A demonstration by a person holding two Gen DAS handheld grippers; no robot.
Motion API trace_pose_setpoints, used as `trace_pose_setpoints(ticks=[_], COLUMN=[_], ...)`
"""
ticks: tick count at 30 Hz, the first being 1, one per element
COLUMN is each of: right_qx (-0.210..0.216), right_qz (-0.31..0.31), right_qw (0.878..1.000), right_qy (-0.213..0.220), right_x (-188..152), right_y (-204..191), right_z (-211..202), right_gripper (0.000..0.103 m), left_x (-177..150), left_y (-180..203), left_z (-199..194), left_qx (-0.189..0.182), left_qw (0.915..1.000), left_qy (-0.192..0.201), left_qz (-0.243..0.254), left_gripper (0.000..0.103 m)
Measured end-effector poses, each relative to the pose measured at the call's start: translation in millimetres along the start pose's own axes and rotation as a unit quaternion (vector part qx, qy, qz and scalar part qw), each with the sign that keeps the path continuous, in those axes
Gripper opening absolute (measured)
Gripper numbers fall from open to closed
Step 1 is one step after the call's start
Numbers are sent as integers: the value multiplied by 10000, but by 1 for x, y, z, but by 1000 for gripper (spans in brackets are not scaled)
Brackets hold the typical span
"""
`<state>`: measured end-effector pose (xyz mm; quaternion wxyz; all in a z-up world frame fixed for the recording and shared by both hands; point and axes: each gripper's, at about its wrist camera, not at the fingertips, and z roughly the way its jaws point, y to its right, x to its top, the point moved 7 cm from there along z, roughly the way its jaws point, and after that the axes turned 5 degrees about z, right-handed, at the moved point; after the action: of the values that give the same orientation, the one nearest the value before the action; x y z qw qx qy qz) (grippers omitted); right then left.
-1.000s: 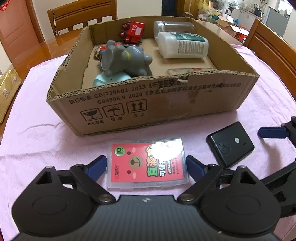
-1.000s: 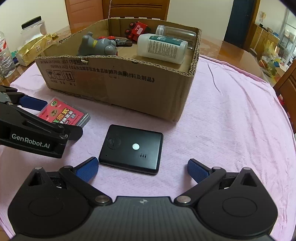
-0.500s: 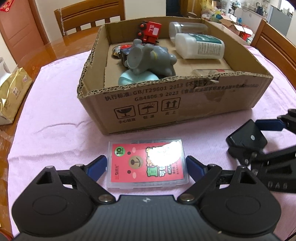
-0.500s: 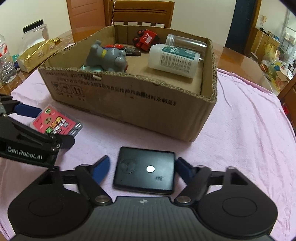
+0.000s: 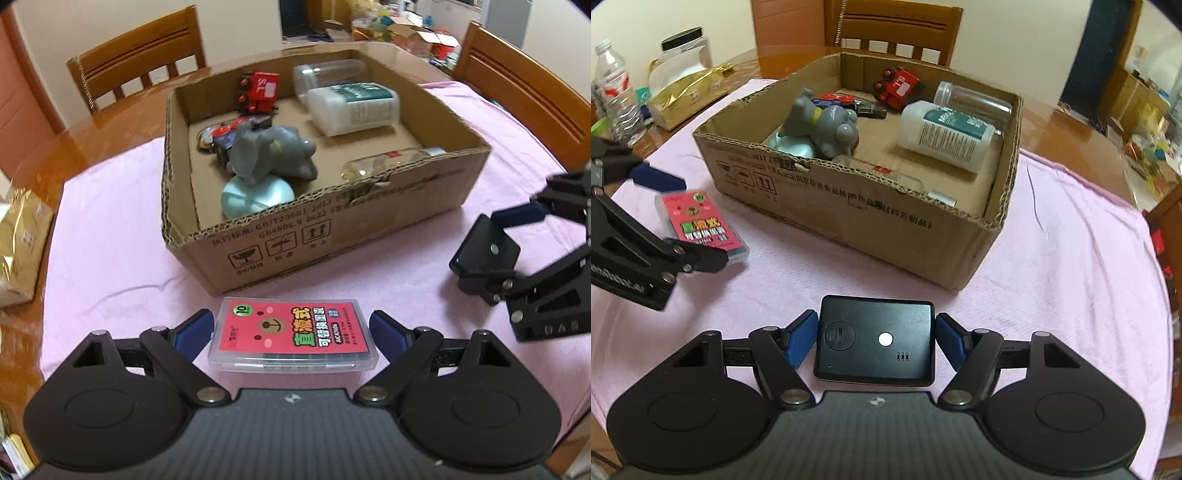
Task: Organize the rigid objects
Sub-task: 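Carry the pink card pack and black device with both tools over the box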
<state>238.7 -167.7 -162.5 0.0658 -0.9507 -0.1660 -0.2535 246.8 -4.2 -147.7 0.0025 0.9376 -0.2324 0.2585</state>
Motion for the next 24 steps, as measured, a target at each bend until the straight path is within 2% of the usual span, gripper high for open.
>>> trace_pose_setpoints(ticks=[6, 11, 18, 24], right_qx=[31, 193, 356, 289], right_qz=[-35, -123, -255, -266], right_qw=[10000, 9997, 9982, 9969], right_qy=[8, 50, 408, 686], right_x=[7, 18, 56, 97], right_y=[3, -1, 3, 12], right_z=[-9, -27, -58, -44], right_gripper=[74, 74, 74, 74], left_x=[-3, 7, 42, 82], left_y=[1, 2, -5, -16], left_z=[-2, -23, -64, -74], left_qx=[-63, -198, -161, -11], left_qw=[9999, 9996, 9978, 9950], left_qy=[-49, 37, 469, 868], left_qz=[111, 172, 446, 486], left_gripper=[90, 90, 90, 90])
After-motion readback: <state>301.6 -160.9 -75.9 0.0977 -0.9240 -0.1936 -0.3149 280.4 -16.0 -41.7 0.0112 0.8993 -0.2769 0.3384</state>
